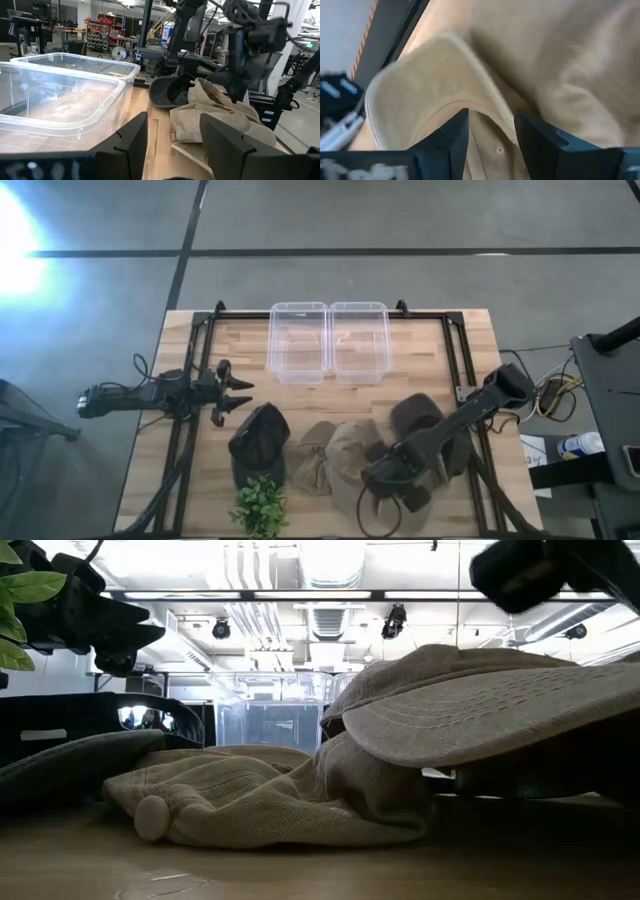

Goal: Pick & Place hat
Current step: Put the right brown cap into the right transparent bin

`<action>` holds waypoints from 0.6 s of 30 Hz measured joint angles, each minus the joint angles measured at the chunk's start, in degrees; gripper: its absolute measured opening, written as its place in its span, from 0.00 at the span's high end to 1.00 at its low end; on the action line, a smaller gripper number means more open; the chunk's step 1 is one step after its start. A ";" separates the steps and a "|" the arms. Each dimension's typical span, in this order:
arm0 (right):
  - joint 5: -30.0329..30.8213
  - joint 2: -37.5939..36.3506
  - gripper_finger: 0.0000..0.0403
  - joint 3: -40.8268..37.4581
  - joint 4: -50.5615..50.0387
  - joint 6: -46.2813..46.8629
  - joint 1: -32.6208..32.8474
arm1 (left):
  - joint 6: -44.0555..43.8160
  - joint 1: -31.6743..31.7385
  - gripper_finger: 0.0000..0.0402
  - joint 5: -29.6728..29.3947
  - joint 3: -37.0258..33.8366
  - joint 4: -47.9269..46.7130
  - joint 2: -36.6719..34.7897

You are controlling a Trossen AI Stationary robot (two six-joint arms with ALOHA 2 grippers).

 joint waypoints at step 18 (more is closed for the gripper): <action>-0.27 0.14 0.62 -1.59 5.31 -4.59 0.65 | 0.00 0.02 0.57 0.02 0.00 0.02 0.09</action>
